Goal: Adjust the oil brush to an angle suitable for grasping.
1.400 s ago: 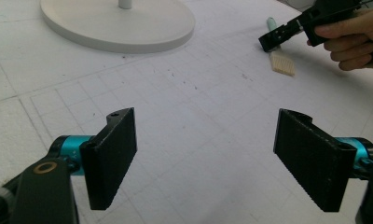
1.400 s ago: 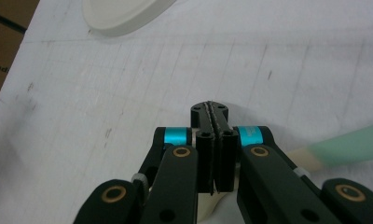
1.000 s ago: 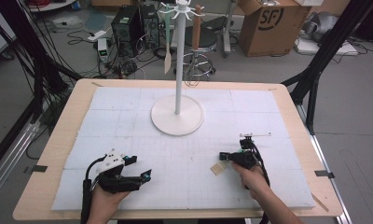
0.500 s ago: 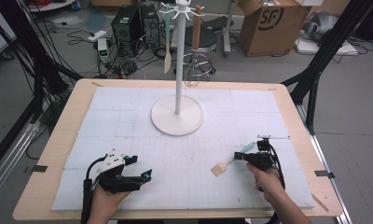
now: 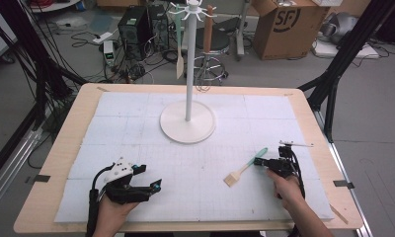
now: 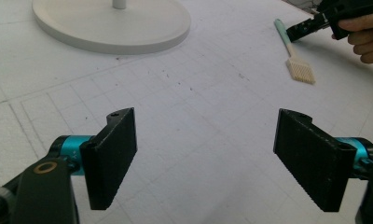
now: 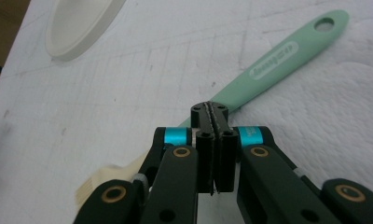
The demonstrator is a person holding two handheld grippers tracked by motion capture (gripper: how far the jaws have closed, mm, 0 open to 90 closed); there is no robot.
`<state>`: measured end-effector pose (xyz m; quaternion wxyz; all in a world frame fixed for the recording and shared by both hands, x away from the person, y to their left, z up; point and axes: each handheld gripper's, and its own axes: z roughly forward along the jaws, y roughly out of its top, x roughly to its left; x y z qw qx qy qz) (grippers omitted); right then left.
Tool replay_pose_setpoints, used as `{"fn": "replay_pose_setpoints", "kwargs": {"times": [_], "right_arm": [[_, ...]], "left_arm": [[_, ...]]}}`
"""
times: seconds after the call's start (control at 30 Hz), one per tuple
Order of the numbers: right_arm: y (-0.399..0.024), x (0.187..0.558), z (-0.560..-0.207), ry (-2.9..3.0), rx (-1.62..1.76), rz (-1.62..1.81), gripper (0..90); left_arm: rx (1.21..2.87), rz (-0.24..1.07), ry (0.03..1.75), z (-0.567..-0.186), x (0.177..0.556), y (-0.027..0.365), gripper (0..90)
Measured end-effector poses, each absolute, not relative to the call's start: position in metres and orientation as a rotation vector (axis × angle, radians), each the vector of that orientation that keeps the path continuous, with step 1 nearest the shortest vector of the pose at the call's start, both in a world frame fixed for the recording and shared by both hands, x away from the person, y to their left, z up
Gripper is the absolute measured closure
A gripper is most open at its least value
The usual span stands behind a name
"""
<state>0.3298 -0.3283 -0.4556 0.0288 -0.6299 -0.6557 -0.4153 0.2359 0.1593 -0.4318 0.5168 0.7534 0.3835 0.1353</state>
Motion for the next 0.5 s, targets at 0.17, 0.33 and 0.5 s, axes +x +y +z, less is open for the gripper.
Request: {"fn": "replay_pose_setpoints", "kwargs": {"times": [0.17, 0.33, 0.5], "right_arm": [[-0.314, 0.339, -0.457, -2.023, -1.923, -1.297, 89.7], [-0.293, 0.345, -0.457, -2.030, -1.866, -1.282, 89.7], [-0.273, 0.350, -0.457, -2.069, -1.824, -1.275, 89.7]], "left_arm": [[1.810, 0.322, 0.917, -0.432, 0.236, 0.158, 21.9], [1.802, 0.327, 0.925, -0.431, 0.235, 0.160, 21.9], [1.802, 0.326, 0.921, -0.431, 0.234, 0.161, 21.9]]}}
